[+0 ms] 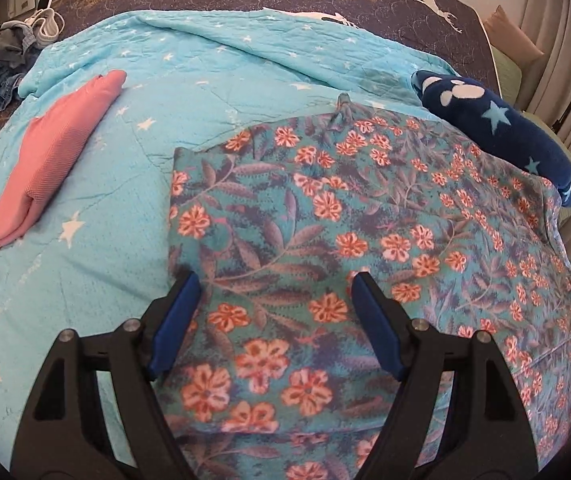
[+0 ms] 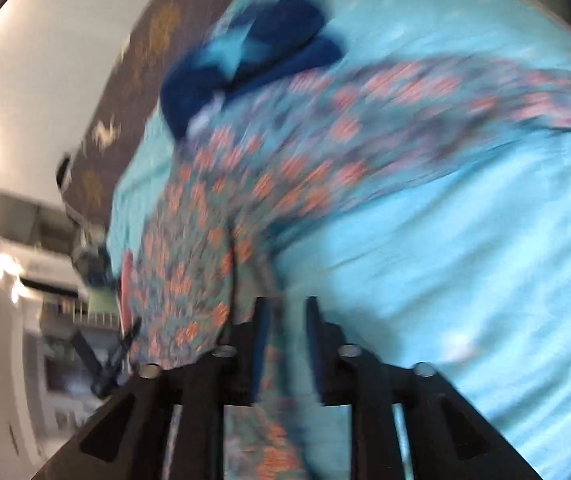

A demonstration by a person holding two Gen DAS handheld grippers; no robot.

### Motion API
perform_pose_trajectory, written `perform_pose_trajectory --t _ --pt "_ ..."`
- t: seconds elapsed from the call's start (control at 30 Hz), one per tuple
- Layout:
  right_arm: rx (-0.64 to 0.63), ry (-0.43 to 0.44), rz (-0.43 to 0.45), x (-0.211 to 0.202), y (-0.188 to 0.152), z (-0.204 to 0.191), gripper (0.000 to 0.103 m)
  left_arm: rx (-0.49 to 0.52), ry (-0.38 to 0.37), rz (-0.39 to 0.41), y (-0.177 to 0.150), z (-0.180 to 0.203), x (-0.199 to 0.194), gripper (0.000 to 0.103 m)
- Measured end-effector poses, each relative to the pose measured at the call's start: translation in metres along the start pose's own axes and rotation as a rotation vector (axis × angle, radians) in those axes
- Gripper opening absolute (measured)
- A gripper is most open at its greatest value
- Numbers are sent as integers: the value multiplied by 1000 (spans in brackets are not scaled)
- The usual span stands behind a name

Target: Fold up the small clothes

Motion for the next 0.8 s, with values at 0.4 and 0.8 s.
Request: perform_pose_trajectory --t 0.4,0.8 --pt "483 81 440 -91 45 156 46 38 11 0 -3 9 4 89" --pt "614 87 658 -89 101 204 46 43 12 3 -4 10 5 91"
Point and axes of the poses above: each gripper's, at about its wrist camera, not at the fingertips, and x roughly the way its jaws point, z to its right, y to its top, the point moved 1 cm from there along x, roughly the way its jaws point, and after that the axes turned 10 degrees about y, right-handed, at the moved point
